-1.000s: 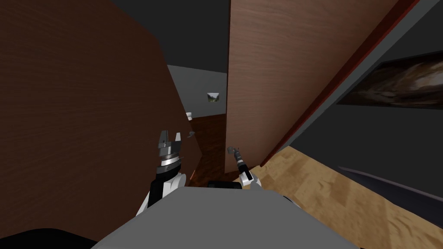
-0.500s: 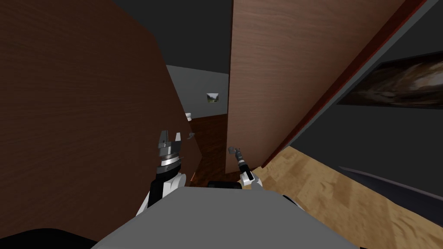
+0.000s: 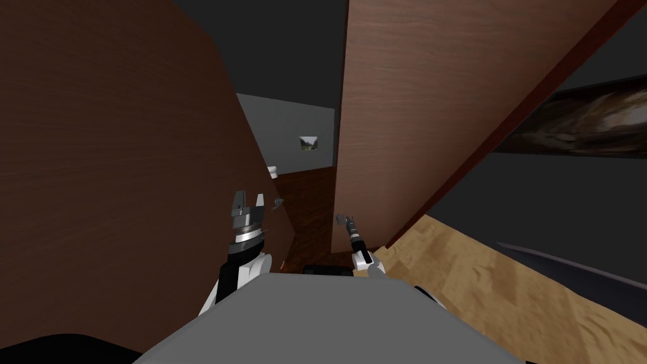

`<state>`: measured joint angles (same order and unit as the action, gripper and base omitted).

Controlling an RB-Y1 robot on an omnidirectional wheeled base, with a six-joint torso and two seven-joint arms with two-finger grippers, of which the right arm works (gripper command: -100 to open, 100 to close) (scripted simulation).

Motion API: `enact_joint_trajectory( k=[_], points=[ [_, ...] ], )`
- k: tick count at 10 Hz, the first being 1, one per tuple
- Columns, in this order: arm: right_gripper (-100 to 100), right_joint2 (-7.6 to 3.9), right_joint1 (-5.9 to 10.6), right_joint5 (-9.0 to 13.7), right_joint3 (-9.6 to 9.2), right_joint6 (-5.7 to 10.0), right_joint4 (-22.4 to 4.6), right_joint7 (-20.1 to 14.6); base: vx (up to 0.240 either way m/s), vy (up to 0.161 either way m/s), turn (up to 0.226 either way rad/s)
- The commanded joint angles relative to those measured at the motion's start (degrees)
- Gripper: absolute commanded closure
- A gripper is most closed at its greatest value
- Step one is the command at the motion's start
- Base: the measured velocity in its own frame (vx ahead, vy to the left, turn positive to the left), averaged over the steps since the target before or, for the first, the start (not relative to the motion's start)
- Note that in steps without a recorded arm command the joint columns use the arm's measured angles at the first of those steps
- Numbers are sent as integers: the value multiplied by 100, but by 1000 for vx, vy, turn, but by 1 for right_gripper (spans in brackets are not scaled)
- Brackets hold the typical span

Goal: Push the door open

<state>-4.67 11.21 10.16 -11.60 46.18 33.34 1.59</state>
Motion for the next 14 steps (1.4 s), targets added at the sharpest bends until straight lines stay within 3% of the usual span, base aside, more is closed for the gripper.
enact_joint_trajectory(
  k=[1, 3, 4, 12, 14],
  points=[
    [100, -21, 91, 60, 164, 76, -90, 48, 156, 112, -60],
    [100, -21, 91, 60, 164, 76, -90, 48, 85, 67, -19],
    [100, -7, 93, 101, 283, 77, -104, 87, 93, 86, -41],
    [100, 108, 100, 241, 685, 79, -151, 222, 136, 102, -57],
    [100, -4, 68, 294, 780, 77, -126, 292, 86, 19, -60]
  ],
)
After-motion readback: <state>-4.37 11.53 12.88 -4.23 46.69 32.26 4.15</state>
